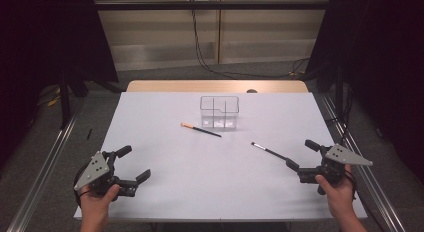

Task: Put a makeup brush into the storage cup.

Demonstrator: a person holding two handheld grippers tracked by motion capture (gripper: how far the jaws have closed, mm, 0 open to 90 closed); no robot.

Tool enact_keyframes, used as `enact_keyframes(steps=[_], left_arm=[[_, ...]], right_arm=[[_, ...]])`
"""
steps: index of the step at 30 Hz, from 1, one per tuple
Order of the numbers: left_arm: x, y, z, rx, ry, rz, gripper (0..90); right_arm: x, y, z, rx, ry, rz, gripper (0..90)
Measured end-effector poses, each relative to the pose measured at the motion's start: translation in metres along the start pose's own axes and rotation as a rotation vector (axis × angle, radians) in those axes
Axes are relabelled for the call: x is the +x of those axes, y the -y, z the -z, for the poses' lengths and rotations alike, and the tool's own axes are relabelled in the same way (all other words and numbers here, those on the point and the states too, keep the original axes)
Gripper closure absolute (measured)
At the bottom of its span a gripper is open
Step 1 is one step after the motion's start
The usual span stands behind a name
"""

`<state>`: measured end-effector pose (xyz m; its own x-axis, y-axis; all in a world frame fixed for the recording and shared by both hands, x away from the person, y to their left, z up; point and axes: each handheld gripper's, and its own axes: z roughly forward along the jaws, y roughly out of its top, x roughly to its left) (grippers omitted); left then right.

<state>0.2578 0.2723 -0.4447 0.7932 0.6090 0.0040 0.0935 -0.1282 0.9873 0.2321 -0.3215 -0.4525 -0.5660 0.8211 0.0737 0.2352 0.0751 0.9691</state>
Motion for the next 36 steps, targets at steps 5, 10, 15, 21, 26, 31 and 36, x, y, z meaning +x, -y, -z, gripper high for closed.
enact_keyframes(steps=[5,10,15,21,26,31,36], left_arm=[[-0.001,0.000,-0.003,-0.002,0.002,0.012,0.0],[-0.001,-0.001,-0.010,0.009,0.007,0.007,0.0],[-0.001,-0.003,-0.016,0.003,0.004,0.015,0.0],[0.000,-0.008,-0.027,-0.002,0.004,0.011,0.0],[0.001,-0.012,-0.037,-0.008,0.009,0.018,0.0],[0.001,-0.016,-0.047,-0.005,0.013,0.016,0.0],[-0.001,-0.018,-0.057,0.016,0.029,0.016,0.0]], right_arm=[[0.001,0.000,0.000,-0.002,-0.001,0.000,0.5],[0.002,0.000,0.001,-0.002,-0.003,0.006,0.6],[0.002,0.000,0.002,-0.004,-0.001,0.001,0.6],[0.001,0.001,0.004,-0.005,0.002,-0.002,0.6],[0.002,0.001,0.005,-0.004,0.004,-0.001,0.5],[0.003,0.002,0.005,-0.001,0.002,0.002,0.6],[0.004,0.002,0.006,-0.002,-0.001,0.002,0.6]])
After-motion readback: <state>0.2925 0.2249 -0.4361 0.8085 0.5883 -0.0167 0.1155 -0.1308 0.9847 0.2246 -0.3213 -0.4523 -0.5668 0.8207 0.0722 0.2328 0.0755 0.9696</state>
